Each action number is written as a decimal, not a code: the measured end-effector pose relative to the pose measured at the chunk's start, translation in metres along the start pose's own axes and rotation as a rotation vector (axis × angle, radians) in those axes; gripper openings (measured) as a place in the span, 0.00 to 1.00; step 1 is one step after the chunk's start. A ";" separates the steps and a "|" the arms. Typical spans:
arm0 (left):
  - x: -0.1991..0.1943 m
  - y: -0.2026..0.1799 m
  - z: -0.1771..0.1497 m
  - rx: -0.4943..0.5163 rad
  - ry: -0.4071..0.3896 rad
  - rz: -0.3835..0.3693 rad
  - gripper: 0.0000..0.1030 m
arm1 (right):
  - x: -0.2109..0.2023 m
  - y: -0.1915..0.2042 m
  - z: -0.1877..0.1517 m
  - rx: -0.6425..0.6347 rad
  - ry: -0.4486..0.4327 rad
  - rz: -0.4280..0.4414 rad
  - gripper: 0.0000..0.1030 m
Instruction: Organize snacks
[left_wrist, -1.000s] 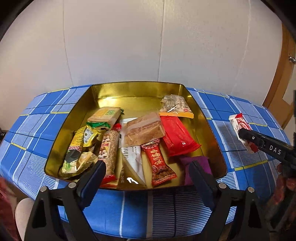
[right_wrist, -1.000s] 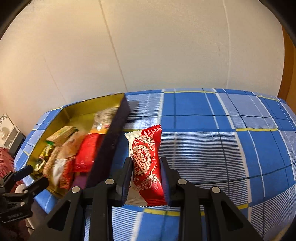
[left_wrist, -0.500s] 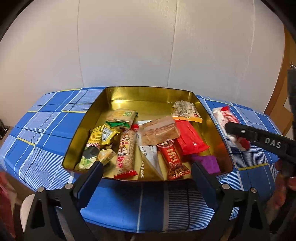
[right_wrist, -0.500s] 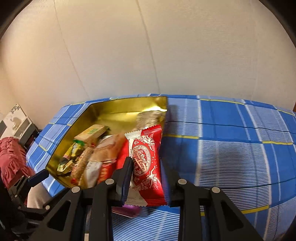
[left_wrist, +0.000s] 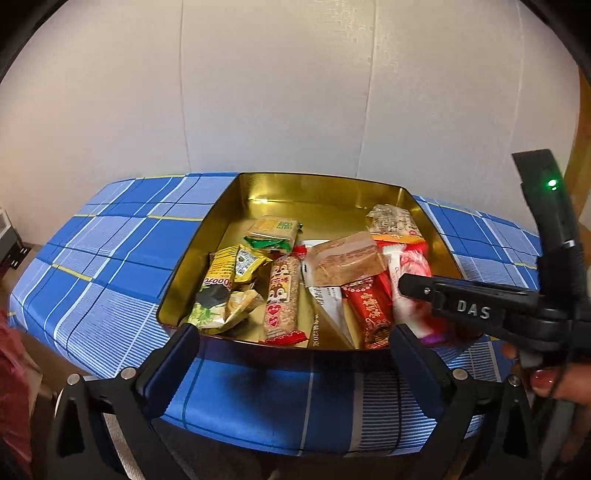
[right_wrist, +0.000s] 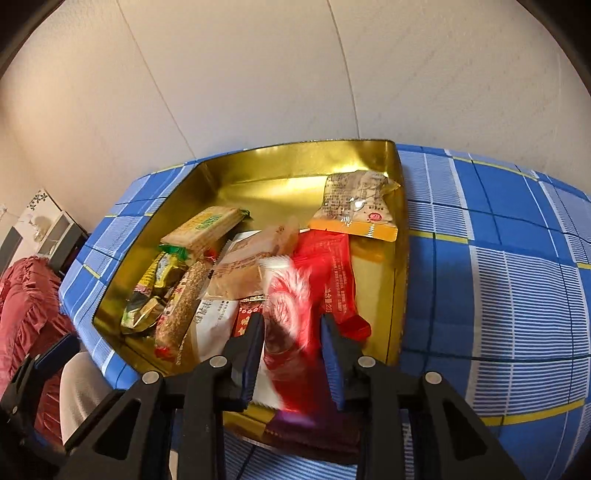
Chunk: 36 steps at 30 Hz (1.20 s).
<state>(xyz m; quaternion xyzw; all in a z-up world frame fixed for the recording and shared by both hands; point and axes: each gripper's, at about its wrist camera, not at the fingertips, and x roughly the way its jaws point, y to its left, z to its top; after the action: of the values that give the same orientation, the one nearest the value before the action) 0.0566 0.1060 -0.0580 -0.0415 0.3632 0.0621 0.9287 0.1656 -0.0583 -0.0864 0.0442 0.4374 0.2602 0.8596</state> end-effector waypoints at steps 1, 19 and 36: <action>0.000 0.000 0.000 0.002 0.000 0.008 1.00 | -0.002 0.000 0.000 -0.001 -0.007 0.000 0.32; -0.017 0.003 -0.003 -0.027 -0.080 0.198 1.00 | 0.014 0.013 0.003 -0.079 0.026 -0.053 0.23; -0.026 0.006 -0.002 -0.043 -0.012 0.240 1.00 | -0.065 0.043 -0.018 -0.121 -0.156 -0.143 0.39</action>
<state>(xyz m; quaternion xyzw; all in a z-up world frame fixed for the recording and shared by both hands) 0.0353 0.1090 -0.0421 -0.0175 0.3588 0.1807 0.9156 0.1031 -0.0559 -0.0366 -0.0188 0.3548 0.2201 0.9084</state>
